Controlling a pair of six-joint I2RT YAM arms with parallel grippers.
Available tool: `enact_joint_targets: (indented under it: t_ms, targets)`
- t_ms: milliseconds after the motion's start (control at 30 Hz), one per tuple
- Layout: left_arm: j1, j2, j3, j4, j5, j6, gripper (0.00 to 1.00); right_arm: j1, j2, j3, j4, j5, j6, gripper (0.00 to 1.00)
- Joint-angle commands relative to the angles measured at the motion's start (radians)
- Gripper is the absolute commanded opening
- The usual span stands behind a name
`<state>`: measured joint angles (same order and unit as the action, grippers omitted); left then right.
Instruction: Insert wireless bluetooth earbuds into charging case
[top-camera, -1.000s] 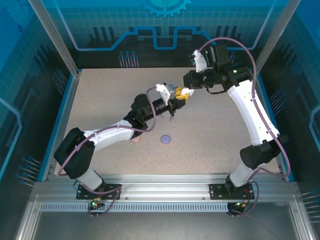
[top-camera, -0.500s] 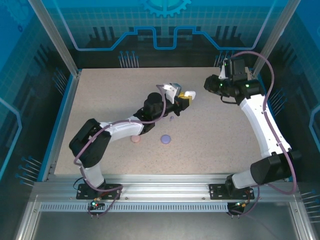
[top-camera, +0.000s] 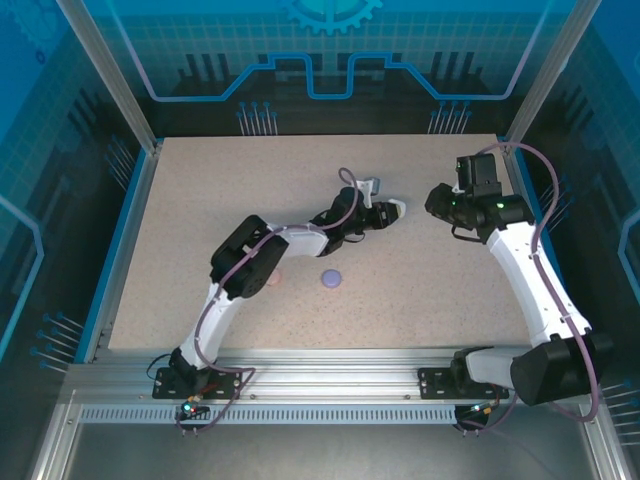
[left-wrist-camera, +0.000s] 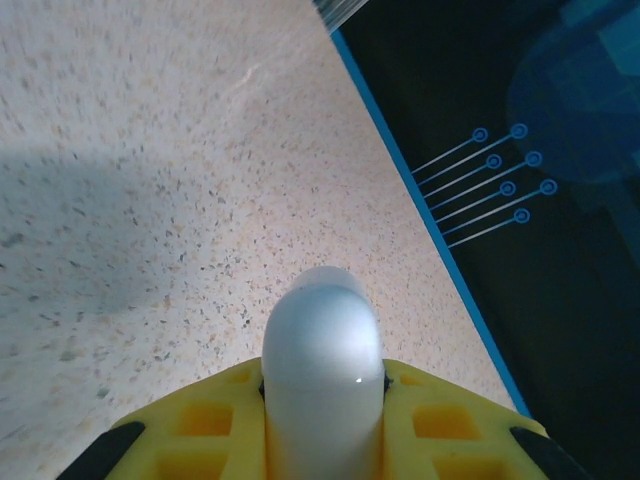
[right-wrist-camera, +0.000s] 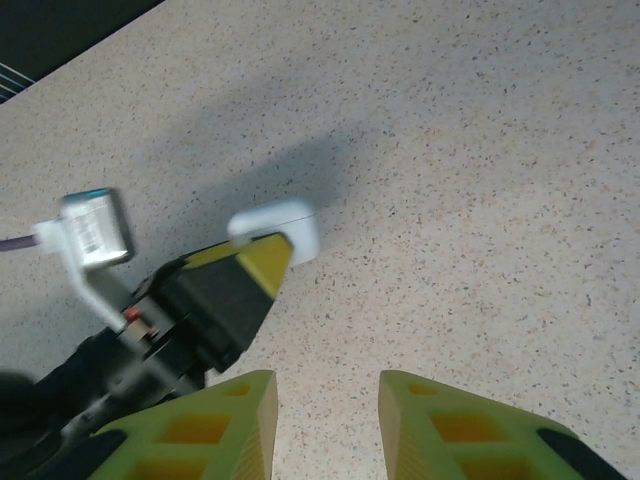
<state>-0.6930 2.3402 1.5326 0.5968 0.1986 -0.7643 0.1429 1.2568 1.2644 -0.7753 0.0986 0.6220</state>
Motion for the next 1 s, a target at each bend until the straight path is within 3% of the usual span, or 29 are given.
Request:
enact_joint_targets:
  t_ms: [0,267,567,967]
  targets:
    - [-0.004,0.077,0.144,-0.110,0.059,-0.138,0.00,-0.017,-0.014,-0.019,0.016,0.012,0.007,0.33]
    - [-0.005,0.208,0.387,-0.422,0.084,-0.191,0.00,-0.017,0.009,-0.020,0.037,-0.008,0.016,0.33]
    - [-0.006,0.259,0.492,-0.593,0.077,-0.222,0.25,-0.018,-0.004,-0.014,0.031,-0.012,0.012,0.35]
    - [0.001,0.194,0.489,-0.713,0.026,-0.166,0.56,-0.018,-0.045,0.003,0.000,-0.010,0.004,0.49]
